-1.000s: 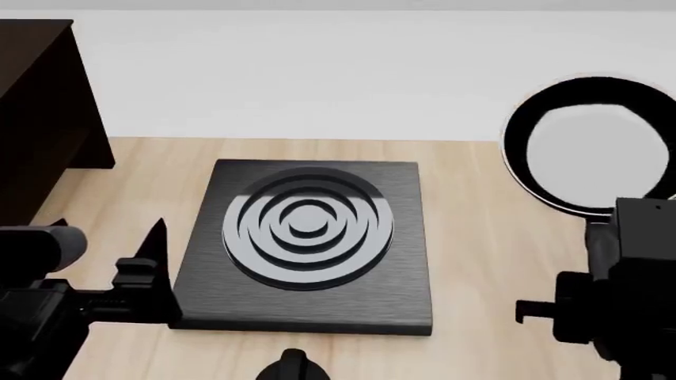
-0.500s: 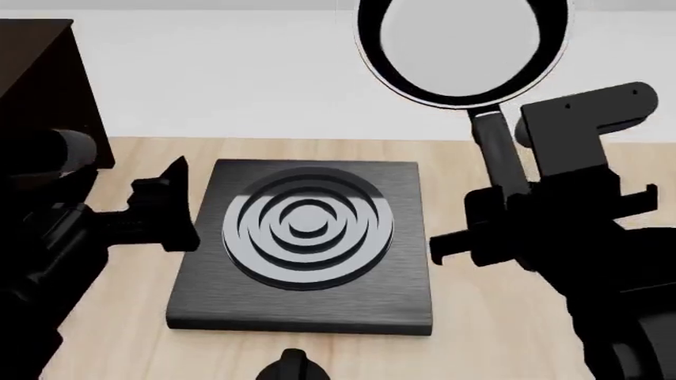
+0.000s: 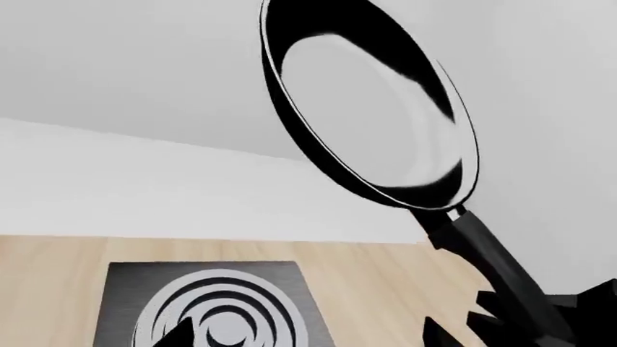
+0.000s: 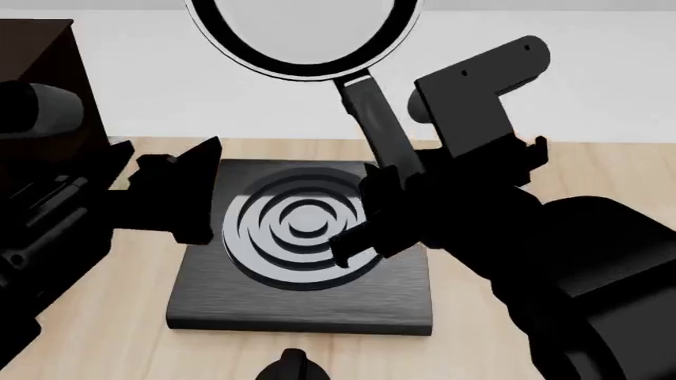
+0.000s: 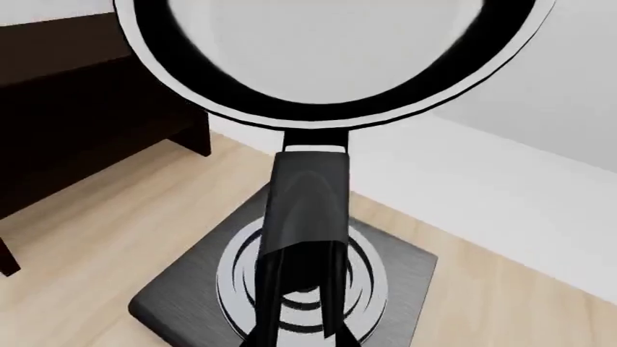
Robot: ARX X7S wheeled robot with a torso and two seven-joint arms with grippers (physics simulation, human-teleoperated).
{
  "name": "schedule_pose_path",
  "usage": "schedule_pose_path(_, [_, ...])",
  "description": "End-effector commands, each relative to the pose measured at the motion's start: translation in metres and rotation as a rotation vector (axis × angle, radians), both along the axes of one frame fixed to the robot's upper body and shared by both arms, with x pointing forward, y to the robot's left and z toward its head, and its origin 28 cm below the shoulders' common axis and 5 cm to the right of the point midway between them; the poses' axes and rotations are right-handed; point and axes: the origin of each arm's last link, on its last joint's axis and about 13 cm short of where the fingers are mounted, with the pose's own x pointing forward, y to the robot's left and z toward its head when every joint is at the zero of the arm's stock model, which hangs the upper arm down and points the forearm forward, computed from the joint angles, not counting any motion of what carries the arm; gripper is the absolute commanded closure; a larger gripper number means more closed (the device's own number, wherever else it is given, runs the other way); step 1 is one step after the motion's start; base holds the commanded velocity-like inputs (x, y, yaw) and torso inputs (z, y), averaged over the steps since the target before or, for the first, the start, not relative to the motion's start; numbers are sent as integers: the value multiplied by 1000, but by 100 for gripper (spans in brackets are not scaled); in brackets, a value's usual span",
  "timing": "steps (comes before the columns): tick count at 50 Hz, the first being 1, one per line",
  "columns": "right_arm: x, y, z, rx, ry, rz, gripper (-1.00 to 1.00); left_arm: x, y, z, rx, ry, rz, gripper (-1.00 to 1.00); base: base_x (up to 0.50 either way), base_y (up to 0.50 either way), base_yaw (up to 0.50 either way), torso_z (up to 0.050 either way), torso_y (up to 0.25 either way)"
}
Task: Put the frying pan on the cabinet shelf.
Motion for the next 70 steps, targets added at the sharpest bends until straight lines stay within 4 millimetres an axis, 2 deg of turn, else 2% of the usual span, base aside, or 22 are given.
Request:
schedule_pose_path(1, [-2, 12, 25, 46, -91, 48, 100, -14, 2, 4, -140, 92, 34, -100, 0, 0, 0, 0, 10])
schedule_pose_path(4, [-4, 14, 23, 53, -89, 60, 100, -16, 4, 7, -66, 38, -17, -100, 0, 0, 0, 0, 0])
schedule_pose_path(7, [-6, 17, 22, 48, -84, 78, 100, -18, 5, 12, -165, 94, -24, -100, 0, 0, 0, 0, 0])
schedule_pose_path(8, [-7, 17, 22, 58, -82, 80, 100, -19, 5, 13, -134, 146, -42, -100, 0, 0, 0, 0, 10])
schedule_pose_path(12, [-9, 19, 17, 47, -82, 94, 100, -26, -3, 25, -242, 146, -49, -100, 0, 0, 0, 0, 0])
schedule_pose_path(19, [-16, 21, 13, 39, -88, 115, 100, -20, -13, 29, -326, 163, -82, -100, 0, 0, 0, 1, 1])
schedule_pose_path(30, [-22, 25, 6, 46, -87, 143, 100, -25, -33, 22, -421, 272, -147, -100, 0, 0, 0, 0, 2])
schedule_pose_path(40, [-24, 26, 1, 49, -94, 151, 100, -26, -39, 6, -463, 344, -145, -100, 0, 0, 0, 1, 1])
schedule_pose_path(47, [-28, 27, -5, 25, -115, 183, 100, -19, -40, 7, -489, 344, -146, -100, 0, 0, 0, 0, 1])
schedule_pose_path(63, [-36, 31, -16, 18, -110, 220, 100, -20, -41, 16, -547, 334, -163, -100, 0, 0, 0, 1, 2])
schedule_pose_path(70, [-37, 31, -18, 25, -117, 222, 100, -17, -42, 10, -547, 343, -162, -100, 0, 0, 0, 0, 1])
